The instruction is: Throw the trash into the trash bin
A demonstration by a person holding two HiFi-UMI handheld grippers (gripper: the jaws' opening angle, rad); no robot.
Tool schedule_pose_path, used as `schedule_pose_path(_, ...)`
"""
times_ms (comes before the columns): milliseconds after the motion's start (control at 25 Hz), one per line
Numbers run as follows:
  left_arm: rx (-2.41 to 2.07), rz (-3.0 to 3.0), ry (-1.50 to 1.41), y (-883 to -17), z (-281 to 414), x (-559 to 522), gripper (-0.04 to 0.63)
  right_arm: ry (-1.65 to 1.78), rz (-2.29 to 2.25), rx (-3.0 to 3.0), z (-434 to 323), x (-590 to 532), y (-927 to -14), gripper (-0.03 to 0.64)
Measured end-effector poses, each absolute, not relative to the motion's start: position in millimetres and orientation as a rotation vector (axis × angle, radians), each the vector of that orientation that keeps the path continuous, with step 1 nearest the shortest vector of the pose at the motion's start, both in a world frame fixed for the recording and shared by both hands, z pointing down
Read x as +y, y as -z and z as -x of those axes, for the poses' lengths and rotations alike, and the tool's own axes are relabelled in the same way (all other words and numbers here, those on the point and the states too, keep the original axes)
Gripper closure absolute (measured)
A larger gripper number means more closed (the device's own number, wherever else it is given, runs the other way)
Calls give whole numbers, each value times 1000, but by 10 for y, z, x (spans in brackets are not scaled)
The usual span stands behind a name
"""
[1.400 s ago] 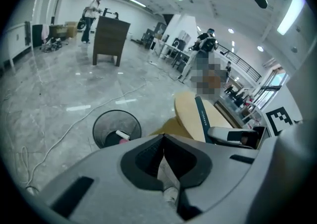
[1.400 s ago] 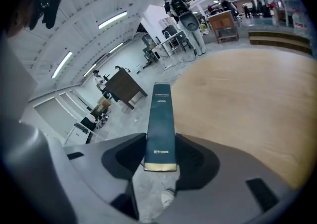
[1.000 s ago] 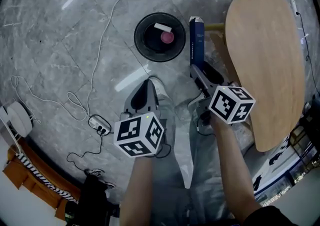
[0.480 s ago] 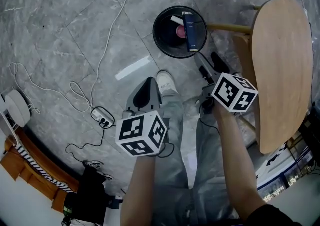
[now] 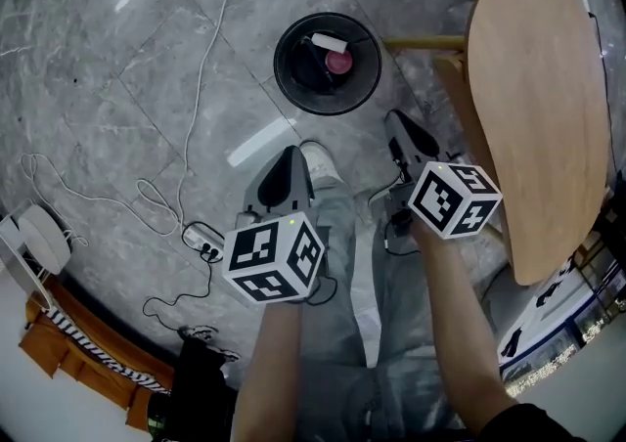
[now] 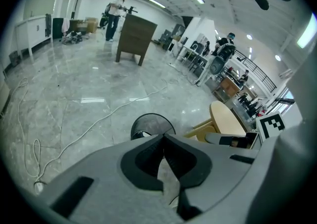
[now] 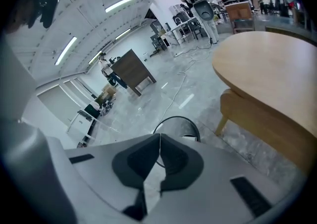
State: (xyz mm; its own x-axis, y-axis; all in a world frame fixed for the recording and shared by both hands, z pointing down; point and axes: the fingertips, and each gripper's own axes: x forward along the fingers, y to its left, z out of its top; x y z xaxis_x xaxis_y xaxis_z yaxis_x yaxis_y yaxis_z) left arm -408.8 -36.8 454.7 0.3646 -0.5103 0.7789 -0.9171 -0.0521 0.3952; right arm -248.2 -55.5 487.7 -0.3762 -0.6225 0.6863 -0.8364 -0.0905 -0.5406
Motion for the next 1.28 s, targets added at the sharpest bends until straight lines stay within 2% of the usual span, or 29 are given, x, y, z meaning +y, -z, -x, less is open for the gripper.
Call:
schedule_pose_path(240, -1184, -1789, -613, -4461, 3589, -316, 589, -1431, -1738, -1946, 2033, -418, -4687, 604)
schedule_pose_path(880, -875, -2050, -742, -4108, 1690, 200, 589, -1439, -2146, -1806, 389, 570, -4174, 604)
schedule_pose_path(1280, -608, -2175, -693, -3527, 480, 731, 589, -1363, -2456, -1617, -804, 1417, -3603, 604)
